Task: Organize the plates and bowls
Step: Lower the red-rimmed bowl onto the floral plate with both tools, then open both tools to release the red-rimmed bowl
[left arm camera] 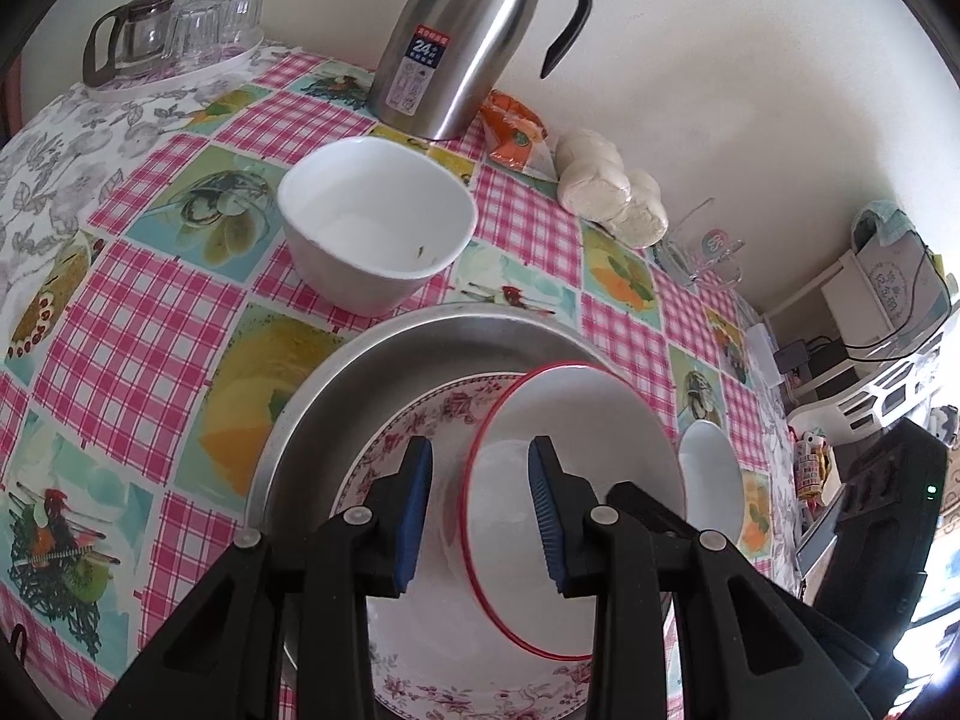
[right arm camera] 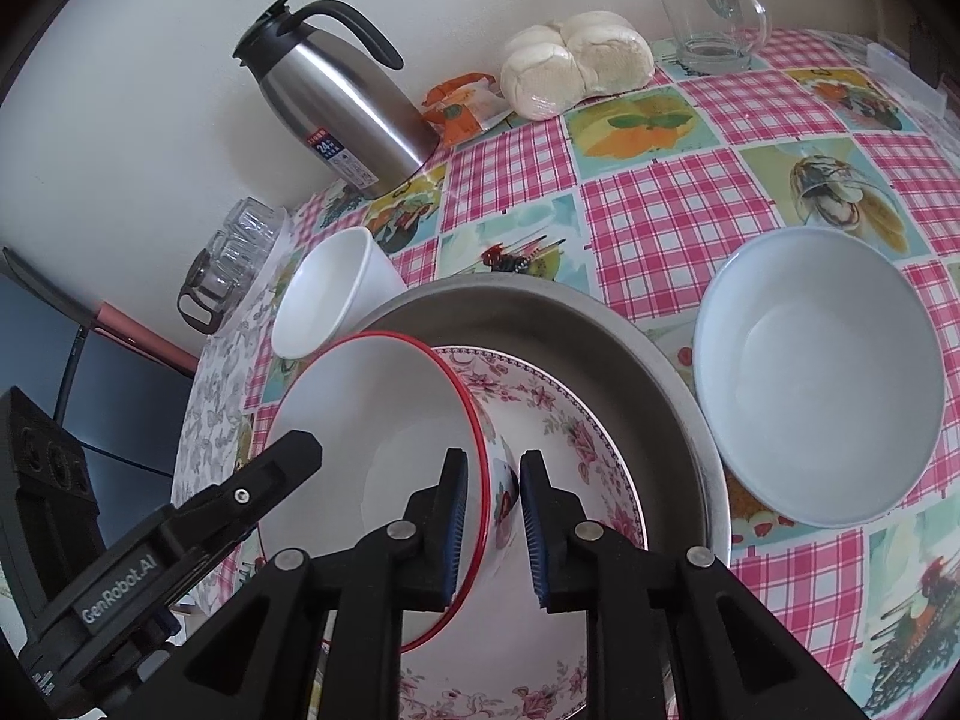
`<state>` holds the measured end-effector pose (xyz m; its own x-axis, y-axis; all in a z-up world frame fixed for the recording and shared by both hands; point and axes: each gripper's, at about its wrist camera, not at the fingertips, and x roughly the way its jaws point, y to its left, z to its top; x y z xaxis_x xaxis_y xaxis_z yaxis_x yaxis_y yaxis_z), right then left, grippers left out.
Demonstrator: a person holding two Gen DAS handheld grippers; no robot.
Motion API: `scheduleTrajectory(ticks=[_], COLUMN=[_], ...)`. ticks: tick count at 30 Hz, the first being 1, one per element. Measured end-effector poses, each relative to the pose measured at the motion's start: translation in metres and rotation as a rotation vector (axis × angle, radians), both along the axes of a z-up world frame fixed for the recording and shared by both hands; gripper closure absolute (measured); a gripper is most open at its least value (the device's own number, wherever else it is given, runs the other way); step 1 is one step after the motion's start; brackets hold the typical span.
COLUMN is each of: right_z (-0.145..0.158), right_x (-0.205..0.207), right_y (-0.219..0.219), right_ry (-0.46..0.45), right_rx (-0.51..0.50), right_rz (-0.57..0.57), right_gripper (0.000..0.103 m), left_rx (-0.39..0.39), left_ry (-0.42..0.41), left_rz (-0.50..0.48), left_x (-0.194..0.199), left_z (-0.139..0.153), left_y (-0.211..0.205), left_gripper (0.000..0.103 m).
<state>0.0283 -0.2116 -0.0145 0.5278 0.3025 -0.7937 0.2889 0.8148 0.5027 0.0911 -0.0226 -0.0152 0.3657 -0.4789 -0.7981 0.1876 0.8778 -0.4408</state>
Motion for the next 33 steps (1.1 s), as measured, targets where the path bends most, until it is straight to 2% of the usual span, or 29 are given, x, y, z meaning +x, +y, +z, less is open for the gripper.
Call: scheduleTrajectory(ticks=[4, 13, 15, 18, 24, 25, 26, 28, 30, 32, 33], right_z=[0.002, 0.019, 0.025, 0.034, 0.037, 0.037, 0.037, 0.038, 0.039, 0.041, 0.042], right_x=[-0.003, -0.009, -0.011, -0.014, -0.017, -0.018, -0.018, -0.019, -0.019, -0.02, -0.019], right_y=[-0.002, -0.006, -0.006, -0.009, -0.015, -0.017, -0.018, -0.02, -0.02, -0.019, -0.018], right_ry=[0.0, -0.036, -0.05, -0.068, -0.059, -0.056, -0.053, -0.045, -0.048, -0.052, -0.053], right_rx=[-0.003, -0.021, -0.03, -0.054, -0.116, -0.118, -0.119, -0.125, -0.138, -0.152, -0.157], right_rz=[0.0, -0.002, -0.002, -0.011, -0.026, -0.031, -0.036, -0.044, -0.041, -0.038, -0.037], right_gripper=[0.082, 0.082, 0.082, 0.076, 0.075, 0.071, 0.062, 0.05, 0.049, 0.041, 0.039], left_rx=[-0.003, -0.026, -0.032, -0.037, 0.015, 0.021, 0.027, 0.036, 0.053, 0.074, 0.083], left_ry=[0.023, 0.02, 0.013, -0.015, -0.05, -0.052, -0.053, -0.051, -0.045, -0.036, -0.031], left_rz=[0.016, 0.028, 0.028, 0.027, 0.069, 0.076, 0.087, 0.114, 0.142, 0.165, 0.174], left_x=[0.002, 0.0, -0.003, -0.007, -0.01, -0.009, -0.009, -0.008, -0.006, -0.005, -0.004], left_z=[-0.004, 0.004, 0.009, 0.018, 0.029, 0.029, 0.029, 0.03, 0.029, 0.027, 0.025], left_y=[0.005, 0.012, 0.013, 0.014, 0.021, 0.024, 0.026, 0.033, 0.039, 0.043, 0.045], left_gripper=[0.07, 0.065, 0.063, 0.059, 0.048, 0.047, 0.043, 0.038, 0.035, 0.033, 0.028])
